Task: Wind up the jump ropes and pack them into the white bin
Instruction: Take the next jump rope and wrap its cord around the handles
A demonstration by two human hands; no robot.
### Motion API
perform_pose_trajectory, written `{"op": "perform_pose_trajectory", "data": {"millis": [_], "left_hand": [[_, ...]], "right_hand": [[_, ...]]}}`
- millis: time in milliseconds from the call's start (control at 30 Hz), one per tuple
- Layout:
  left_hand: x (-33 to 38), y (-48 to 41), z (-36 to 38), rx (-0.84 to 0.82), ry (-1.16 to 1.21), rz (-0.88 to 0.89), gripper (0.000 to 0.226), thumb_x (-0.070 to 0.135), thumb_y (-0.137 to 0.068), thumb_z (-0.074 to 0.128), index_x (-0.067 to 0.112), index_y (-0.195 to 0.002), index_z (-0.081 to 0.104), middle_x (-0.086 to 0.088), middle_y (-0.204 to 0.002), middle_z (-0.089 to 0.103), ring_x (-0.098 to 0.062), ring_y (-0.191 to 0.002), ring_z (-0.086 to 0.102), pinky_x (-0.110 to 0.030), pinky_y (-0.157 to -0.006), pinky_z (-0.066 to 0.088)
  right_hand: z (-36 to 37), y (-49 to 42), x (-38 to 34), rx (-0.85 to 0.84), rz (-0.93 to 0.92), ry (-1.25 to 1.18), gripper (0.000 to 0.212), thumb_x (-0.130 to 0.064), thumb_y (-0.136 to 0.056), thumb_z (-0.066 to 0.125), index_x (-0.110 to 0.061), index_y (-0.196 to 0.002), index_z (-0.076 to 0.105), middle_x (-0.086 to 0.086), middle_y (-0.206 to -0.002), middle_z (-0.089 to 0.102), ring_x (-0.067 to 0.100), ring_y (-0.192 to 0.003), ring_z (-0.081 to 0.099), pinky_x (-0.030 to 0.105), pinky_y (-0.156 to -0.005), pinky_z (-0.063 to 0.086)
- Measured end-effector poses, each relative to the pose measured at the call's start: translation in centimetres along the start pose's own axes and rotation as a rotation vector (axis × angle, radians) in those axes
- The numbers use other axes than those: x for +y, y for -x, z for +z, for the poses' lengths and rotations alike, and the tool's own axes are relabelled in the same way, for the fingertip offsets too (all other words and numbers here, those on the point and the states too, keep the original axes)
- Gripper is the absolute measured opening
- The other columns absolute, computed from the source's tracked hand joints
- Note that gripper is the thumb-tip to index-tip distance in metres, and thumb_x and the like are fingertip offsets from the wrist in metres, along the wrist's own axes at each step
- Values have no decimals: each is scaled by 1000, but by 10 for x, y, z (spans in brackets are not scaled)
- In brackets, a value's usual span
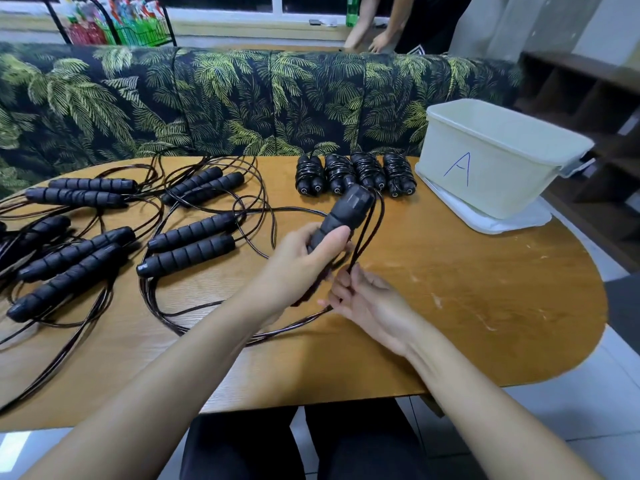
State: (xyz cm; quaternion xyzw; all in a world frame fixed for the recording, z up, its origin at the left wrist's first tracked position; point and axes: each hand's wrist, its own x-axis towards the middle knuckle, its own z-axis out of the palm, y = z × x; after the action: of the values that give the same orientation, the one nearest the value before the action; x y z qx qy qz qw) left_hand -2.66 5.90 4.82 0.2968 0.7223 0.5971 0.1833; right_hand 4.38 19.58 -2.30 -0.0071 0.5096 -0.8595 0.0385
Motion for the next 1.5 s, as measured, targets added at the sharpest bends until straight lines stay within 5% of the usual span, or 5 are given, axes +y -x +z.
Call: {"op": "perform_pose_trajectory", "data": {"millis": [333,500,767,1333,1500], "left_hand": [[-5,2,-28,-211,-228,67,30,43,-92,58,13,-89,56,5,-59,50,-5,-48,44,-18,-46,35],[-13,8,-56,-249,-883,163,64,80,-70,40,29,-106,52,6,-77,63,-11,-70,60,-36,-69,51],[-38,2,-44,-159,-1415,397,64,78,-76,35,23,-107,49,7,-95,62,-20,-83,63,-31,-64,47],[-31,-14,-31,227,-979,152,49,71,-78,47,23,-90,44,9,-71,55,-19,-66,55,-30,-51,33],[-22,-9,-36,89,-522,156,55,71,-73,54,26,-105,57,10,-81,65,-7,-76,62,-35,-70,52]], "right_hand": [[-22,-11,-43,-161,37,962,36,-30,-104,37,-13,-77,52,1,-75,51,10,-77,50,19,-78,40],[-46,-16,-71,-137,123,1065,33,-29,-103,43,-20,-72,52,-6,-68,48,10,-68,46,20,-73,38],[-33,-24,-104,2,65,1040,37,-33,-103,42,-14,-72,50,-15,-56,37,5,-54,38,29,-74,48],[7,21,-27,330,-434,989,25,-28,-103,40,-30,-84,56,-15,-60,46,3,-57,42,30,-58,44],[-10,21,-23,65,-194,760,29,-39,-99,43,-23,-80,58,-9,-63,46,11,-65,48,45,-88,47]]}}
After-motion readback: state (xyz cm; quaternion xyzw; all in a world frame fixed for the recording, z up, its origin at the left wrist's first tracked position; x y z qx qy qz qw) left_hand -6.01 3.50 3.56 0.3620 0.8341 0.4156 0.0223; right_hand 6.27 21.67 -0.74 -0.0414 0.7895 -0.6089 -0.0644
